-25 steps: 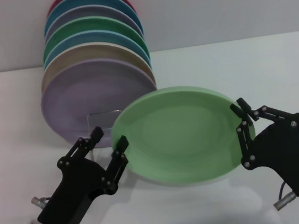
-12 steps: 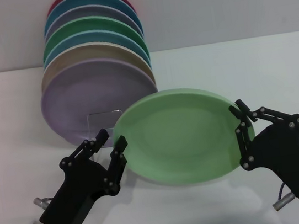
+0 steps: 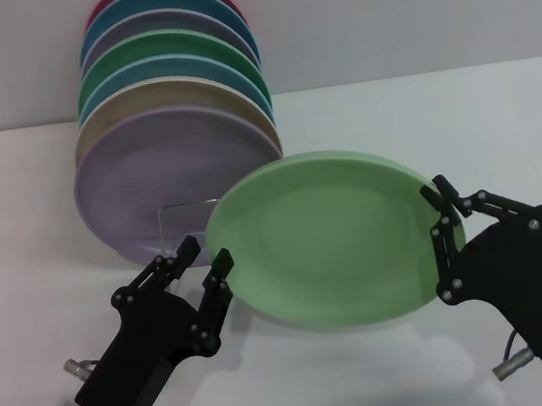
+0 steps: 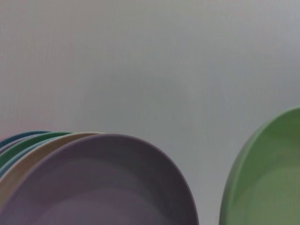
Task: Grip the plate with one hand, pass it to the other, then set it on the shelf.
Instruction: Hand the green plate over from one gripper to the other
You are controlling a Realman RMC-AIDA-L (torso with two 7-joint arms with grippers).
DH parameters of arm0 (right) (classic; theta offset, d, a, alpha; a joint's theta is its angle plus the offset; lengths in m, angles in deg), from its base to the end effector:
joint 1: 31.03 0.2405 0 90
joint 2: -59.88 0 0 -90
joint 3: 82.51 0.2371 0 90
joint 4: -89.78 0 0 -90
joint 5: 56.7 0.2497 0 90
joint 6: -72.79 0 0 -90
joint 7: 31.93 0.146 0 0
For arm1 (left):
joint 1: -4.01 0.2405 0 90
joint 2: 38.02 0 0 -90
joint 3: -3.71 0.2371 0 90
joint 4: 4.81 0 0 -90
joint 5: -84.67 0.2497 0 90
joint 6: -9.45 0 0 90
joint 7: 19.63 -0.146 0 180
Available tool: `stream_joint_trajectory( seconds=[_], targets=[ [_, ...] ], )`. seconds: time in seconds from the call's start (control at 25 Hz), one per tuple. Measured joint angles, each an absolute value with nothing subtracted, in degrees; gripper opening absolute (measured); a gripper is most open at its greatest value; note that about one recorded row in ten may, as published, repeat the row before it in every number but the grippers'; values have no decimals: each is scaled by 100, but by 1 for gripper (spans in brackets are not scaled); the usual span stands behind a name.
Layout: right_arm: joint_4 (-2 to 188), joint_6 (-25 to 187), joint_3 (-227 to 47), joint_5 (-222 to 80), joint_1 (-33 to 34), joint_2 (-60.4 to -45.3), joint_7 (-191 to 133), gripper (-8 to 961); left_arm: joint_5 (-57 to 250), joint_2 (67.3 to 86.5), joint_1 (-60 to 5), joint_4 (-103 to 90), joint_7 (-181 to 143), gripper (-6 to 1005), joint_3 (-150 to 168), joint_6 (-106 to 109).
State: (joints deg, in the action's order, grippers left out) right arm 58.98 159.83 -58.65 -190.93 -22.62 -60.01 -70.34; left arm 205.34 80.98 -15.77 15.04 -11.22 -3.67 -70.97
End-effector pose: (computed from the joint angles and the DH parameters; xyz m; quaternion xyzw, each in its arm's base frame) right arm 0.2433 0.2221 -0.0989 -0.7318 -0.0945 0.2900 0.6095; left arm -0.2720 0.2505 -0.1140 -0.8058 -0.1712 -0.4011 0.4006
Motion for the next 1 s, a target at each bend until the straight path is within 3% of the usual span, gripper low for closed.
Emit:
stream_joint_trajectory(
  seconds=[1.0],
  targets=[
    [5304, 16121, -7098, -17739, -2286, -6000, -7964, 20, 20677, 8071, -1613, 1469, -1085, 328, -335, -7077]
  ],
)
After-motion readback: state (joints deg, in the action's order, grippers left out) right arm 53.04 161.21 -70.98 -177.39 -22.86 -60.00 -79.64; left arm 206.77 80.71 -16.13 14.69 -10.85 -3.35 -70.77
